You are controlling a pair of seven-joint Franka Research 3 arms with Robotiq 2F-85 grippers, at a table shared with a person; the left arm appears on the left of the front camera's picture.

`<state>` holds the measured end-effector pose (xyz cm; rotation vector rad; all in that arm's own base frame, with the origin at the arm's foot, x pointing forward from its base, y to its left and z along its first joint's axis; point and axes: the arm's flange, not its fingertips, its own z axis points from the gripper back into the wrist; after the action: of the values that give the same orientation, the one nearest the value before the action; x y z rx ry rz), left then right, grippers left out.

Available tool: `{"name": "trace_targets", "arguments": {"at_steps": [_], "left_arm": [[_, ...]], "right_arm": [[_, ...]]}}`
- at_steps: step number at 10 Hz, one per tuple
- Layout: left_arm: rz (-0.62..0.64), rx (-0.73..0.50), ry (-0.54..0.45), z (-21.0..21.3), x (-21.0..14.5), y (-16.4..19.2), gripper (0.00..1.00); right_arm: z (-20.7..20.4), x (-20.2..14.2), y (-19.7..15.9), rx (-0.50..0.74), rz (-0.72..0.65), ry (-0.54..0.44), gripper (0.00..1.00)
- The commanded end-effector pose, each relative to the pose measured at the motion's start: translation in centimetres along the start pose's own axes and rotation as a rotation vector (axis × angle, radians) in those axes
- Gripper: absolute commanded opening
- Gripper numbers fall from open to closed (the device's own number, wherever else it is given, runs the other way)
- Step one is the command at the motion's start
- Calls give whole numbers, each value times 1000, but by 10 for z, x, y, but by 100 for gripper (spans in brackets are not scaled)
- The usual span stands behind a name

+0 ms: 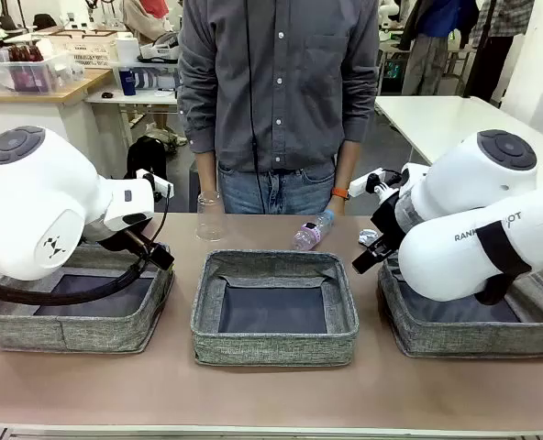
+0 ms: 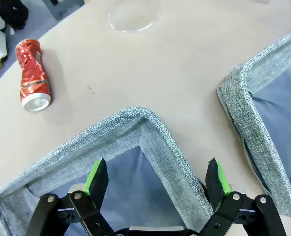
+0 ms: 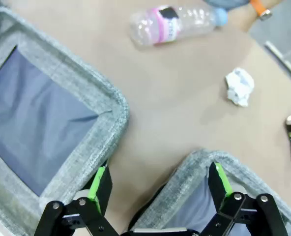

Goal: Sort the waste into the appropriate baskets.
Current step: Pick up the waste item pointed out by the person.

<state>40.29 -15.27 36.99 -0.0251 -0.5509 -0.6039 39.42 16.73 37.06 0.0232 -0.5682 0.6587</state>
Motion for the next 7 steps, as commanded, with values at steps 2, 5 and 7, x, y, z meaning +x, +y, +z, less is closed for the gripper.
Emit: {"name": "trace_targets", "arguments": {"at_steps": [2, 5, 7], "left_arm": [[0, 0, 0, 0, 0, 0, 100], [0, 0, 0, 0, 0, 0, 100], [0, 0, 0, 0, 0, 0, 100]], "right_arm": [[0, 0, 0, 0, 0, 0, 100], [0, 0, 0, 0, 0, 0, 100], [0, 0, 0, 0, 0, 0, 100]]}}
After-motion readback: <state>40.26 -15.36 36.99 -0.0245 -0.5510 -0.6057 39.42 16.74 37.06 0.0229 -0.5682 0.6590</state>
